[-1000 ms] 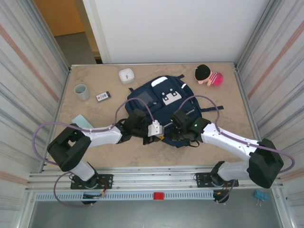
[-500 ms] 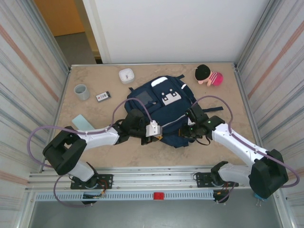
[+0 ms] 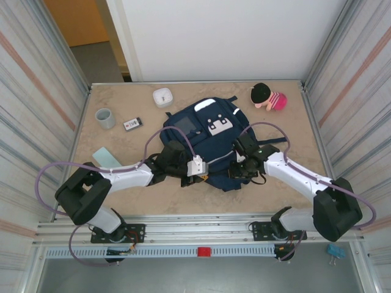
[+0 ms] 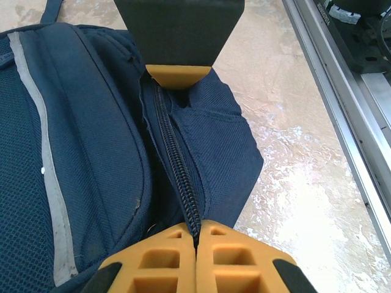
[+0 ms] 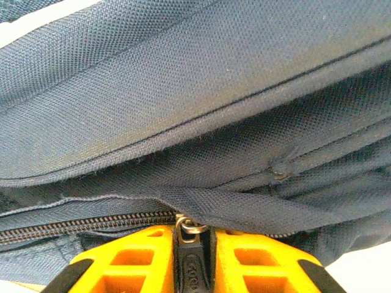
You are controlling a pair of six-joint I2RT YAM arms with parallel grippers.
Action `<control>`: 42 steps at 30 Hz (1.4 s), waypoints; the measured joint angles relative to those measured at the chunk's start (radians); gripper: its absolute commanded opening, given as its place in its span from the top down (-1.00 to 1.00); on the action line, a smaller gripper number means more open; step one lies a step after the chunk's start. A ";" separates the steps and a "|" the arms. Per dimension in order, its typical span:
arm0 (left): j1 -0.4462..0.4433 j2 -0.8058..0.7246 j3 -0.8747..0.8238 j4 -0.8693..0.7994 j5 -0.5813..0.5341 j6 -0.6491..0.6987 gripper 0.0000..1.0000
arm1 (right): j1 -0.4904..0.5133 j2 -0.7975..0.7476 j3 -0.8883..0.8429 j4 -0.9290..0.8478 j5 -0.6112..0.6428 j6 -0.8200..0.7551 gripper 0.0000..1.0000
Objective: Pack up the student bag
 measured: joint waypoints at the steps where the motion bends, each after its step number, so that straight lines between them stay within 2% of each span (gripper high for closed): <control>1: 0.000 0.000 0.000 -0.001 -0.002 0.001 1.00 | 0.000 0.008 0.008 -0.009 0.006 -0.006 0.76; 5: 0.000 -0.005 0.000 -0.009 -0.014 0.012 1.00 | -0.007 0.016 0.025 -0.034 0.010 -0.015 0.85; 13: 0.010 -0.068 -0.004 -0.064 -0.095 0.035 0.99 | -0.074 -0.022 0.038 -0.075 0.010 -0.011 0.86; 15: 0.010 -0.085 -0.004 -0.089 -0.122 0.043 0.92 | -0.079 -0.040 0.037 -0.078 -0.005 -0.010 0.86; 16: 0.011 -0.093 -0.005 -0.102 -0.138 0.045 0.80 | -0.079 -0.051 0.033 -0.074 -0.020 -0.010 0.86; 20: 0.021 -0.160 -0.037 -0.150 -0.190 0.041 0.11 | -0.060 -0.097 -0.016 -0.048 -0.077 -0.007 0.86; 22: 0.016 -0.199 -0.043 -0.174 -0.200 0.037 -0.11 | -0.048 -0.107 -0.040 -0.035 -0.112 -0.007 0.86; 25: -0.029 -0.222 -0.026 -0.192 -0.206 0.047 -0.29 | -0.044 -0.110 -0.064 -0.008 -0.163 -0.004 0.86; 28: -0.072 -0.178 0.021 -0.202 -0.208 0.057 -0.36 | -0.040 -0.121 -0.085 0.022 -0.204 0.005 0.86; 36: -0.124 0.073 0.148 -0.135 -0.208 0.068 -0.31 | -0.047 -0.160 -0.096 0.042 -0.213 0.024 0.86; 38: -0.134 0.124 0.183 -0.120 -0.208 0.066 -0.08 | -0.052 -0.164 -0.098 0.043 -0.222 0.024 0.86; 42: -0.145 0.190 0.228 -0.091 -0.203 0.072 0.69 | -0.074 -0.177 -0.104 0.050 -0.230 0.025 0.95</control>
